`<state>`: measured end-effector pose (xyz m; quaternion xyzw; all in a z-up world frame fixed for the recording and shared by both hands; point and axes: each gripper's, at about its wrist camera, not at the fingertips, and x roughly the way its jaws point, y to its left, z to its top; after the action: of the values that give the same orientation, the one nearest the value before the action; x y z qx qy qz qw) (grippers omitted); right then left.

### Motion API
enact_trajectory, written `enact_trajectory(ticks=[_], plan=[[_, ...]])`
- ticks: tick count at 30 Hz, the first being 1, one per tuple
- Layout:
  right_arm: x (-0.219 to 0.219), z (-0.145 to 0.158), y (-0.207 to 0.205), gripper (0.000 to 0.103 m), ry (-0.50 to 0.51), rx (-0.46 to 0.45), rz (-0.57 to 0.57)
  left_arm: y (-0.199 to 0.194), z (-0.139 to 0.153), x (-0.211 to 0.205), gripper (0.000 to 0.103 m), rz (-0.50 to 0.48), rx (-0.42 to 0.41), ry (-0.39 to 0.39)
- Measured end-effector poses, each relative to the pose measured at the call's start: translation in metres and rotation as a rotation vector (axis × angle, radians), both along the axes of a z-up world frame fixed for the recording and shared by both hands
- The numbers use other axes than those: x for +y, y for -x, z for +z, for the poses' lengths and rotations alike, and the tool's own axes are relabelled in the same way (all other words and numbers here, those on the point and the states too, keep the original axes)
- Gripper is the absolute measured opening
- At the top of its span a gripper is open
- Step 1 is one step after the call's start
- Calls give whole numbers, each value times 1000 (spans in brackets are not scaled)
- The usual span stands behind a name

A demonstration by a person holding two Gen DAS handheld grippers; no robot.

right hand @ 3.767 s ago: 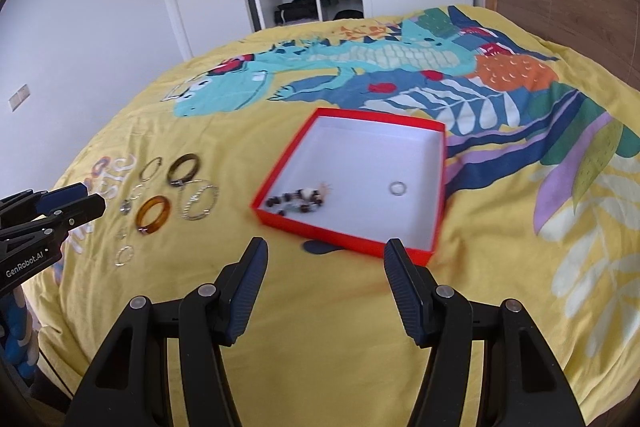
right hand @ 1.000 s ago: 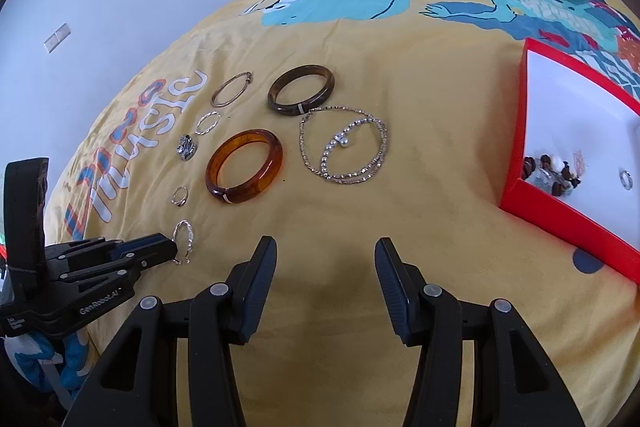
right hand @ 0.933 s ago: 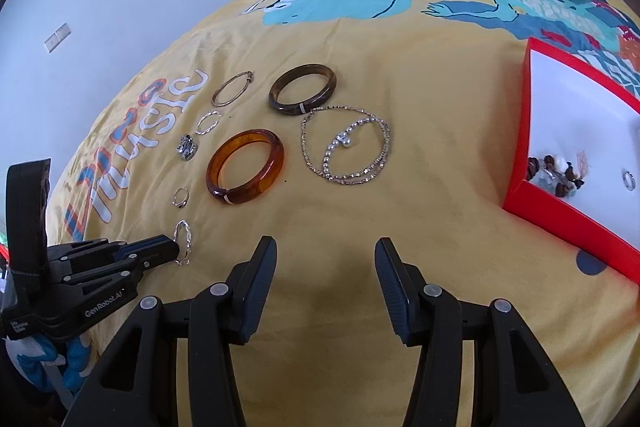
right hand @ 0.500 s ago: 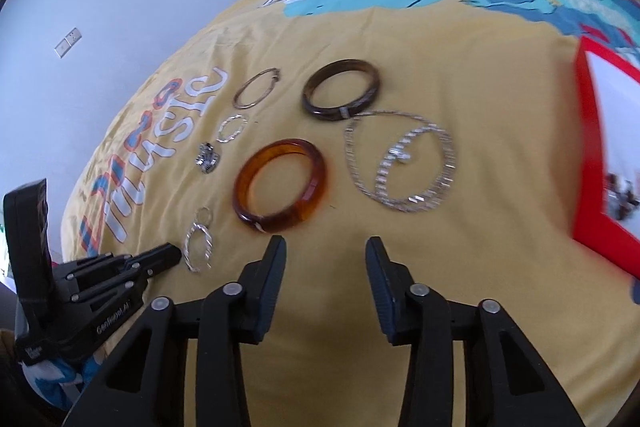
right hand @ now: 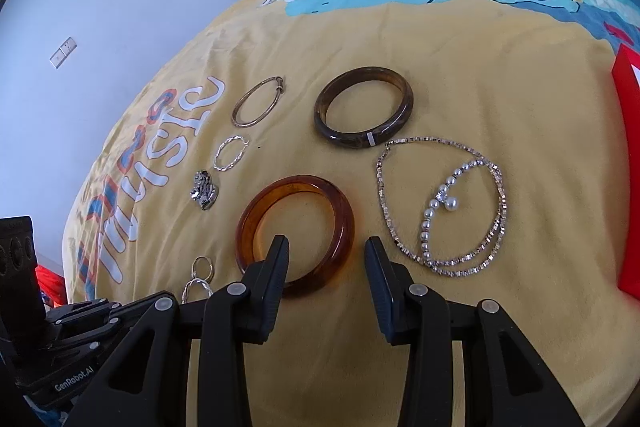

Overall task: Organize jewelry
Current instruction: 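Grasp the twisted silver hoop earring with the left tool while the right tool grasps the amber bangle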

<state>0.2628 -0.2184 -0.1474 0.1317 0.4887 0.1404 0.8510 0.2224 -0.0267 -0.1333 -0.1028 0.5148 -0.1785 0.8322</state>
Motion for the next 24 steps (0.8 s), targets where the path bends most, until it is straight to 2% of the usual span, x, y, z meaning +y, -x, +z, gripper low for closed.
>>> enact_trajectory(ticks=[3,8,13,18,24], plan=[[0,-3,-3,40,3,6,6,-6,-13,-7,2,-15,42,-24],[5,-9,-10,40,15,11,10,-9,-18,-3,2,6,60,5],[6,-11,-12,41,19,8,11,-5,-11,1,3,0,38,25],[3,-11,-11,41,10,7,12,0,-1,1,19,-17,5,36],[3,-12,-11,41,12,5,13,1,1,3,19,-9,-20,-26]])
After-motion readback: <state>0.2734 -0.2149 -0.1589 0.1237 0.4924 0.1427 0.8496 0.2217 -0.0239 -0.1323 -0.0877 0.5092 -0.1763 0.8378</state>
